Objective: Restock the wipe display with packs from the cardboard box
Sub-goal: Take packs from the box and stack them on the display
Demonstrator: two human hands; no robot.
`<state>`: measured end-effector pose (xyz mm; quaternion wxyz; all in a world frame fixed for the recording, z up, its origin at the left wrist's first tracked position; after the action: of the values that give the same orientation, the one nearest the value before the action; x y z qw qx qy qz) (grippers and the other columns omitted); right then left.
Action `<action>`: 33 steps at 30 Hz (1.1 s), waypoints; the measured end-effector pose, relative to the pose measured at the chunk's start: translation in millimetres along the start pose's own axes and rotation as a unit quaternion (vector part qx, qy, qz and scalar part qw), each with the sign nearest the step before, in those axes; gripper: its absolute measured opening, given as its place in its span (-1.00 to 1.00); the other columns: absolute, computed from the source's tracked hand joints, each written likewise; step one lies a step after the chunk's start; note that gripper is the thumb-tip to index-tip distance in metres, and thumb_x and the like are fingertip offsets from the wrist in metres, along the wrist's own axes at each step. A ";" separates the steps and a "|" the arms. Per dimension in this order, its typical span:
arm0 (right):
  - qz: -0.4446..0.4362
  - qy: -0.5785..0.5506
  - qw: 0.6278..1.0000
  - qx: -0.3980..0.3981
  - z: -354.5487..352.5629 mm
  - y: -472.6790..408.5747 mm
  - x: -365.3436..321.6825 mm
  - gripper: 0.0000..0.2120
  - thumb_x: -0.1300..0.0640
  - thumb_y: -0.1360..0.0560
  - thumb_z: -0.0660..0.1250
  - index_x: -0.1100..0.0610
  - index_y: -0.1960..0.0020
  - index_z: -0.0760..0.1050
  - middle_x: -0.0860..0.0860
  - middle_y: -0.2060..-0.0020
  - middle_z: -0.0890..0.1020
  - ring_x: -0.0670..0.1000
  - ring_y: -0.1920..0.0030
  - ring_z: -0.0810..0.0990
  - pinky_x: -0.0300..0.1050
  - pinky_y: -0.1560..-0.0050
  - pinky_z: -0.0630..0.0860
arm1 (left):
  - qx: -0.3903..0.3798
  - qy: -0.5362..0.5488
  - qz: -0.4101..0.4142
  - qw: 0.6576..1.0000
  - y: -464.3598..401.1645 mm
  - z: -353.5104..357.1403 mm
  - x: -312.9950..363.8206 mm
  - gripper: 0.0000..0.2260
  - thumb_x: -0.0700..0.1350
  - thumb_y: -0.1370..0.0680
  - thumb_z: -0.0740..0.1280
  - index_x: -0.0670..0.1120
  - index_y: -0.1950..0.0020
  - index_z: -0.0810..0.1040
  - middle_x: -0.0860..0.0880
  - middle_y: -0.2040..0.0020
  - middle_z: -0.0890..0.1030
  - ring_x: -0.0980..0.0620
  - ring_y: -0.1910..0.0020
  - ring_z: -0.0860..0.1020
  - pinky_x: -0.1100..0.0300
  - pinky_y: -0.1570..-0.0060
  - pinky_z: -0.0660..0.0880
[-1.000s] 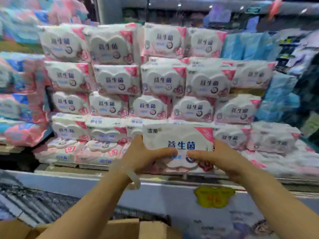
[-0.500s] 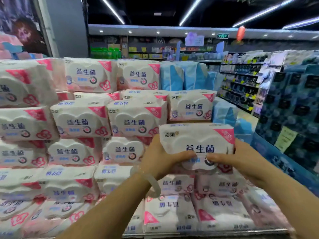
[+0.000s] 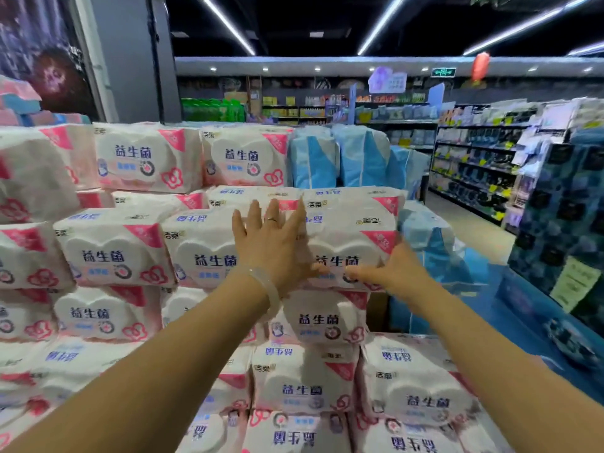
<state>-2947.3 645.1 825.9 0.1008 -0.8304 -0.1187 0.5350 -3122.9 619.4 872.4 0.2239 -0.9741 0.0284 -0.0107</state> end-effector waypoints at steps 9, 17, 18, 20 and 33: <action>-0.030 -0.043 0.999 0.013 3.2 1.4 -3.8 -0.45 0.25 -0.33 0.51 -0.04 -0.18 0.32 -0.11 -0.01 0.55 -0.02 -0.15 0.54 0.02 -0.26 0.49 | 0.078 0.040 0.065 0.994 -2.7 -0.4 0.3 -0.05 0.39 -0.27 0.37 0.03 -0.53 0.10 -0.11 -0.49 0.24 -0.17 -0.48 0.16 -0.11 -0.46 -0.05; -0.047 -0.091 0.993 0.054 4.9 0.3 -4.0 -0.36 0.22 -0.34 0.51 0.15 -0.34 0.31 -0.02 -0.11 0.56 -0.10 -0.11 0.54 -0.36 -0.07 0.50 | 0.194 0.074 0.122 0.970 -0.7 -11.3 5.1 -0.15 0.39 -0.26 0.28 -0.22 -0.31 0.46 -0.30 -0.22 0.54 -0.33 -0.20 0.50 -0.25 -0.31 0.26; -0.050 -0.086 0.993 0.056 5.6 1.0 -2.5 -0.36 0.21 -0.34 0.51 0.16 -0.35 0.32 0.02 -0.16 0.55 -0.06 -0.16 0.53 -0.29 -0.13 0.50 | 0.180 0.047 0.119 0.975 -2.8 -5.3 6.5 -0.14 0.44 -0.28 0.19 -0.19 -0.31 0.46 -0.27 -0.21 0.56 -0.31 -0.18 0.51 -0.23 -0.33 0.23; -0.037 -0.082 0.995 0.049 6.3 0.6 3.0 -0.36 0.18 -0.35 0.51 0.17 -0.36 0.32 0.07 -0.20 0.55 -0.02 -0.19 0.53 -0.16 -0.22 0.49 | 0.152 0.005 0.112 0.982 -2.8 3.6 8.1 -0.10 0.50 -0.30 0.05 -0.15 -0.34 0.43 -0.22 -0.22 0.56 -0.27 -0.20 0.49 -0.18 -0.36 0.19; -0.096 0.354 0.924 0.111 -7.7 37.9 -62.9 -0.01 -0.18 -0.34 0.45 0.04 -0.54 -0.06 0.09 -0.54 -0.14 0.12 -0.53 -0.22 0.07 -0.52 -0.17 | 0.096 0.005 0.087 0.992 35.0 -8.9 -4.1 -0.20 0.23 -0.48 0.29 0.06 -0.56 -0.07 -0.11 -0.58 -0.12 -0.13 -0.55 -0.20 -0.10 -0.46 -0.29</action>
<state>-2962.0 589.5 872.3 0.2785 -0.9339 -0.0946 0.2033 -3129.1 584.4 865.0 0.3163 -0.9419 0.1127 0.0008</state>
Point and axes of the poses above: each hand's wrist, its own y-axis away from the middle knuckle, its own z-axis out of the palm, x = y × z, the point moved 10 cm from there along -y, towards the middle knuckle
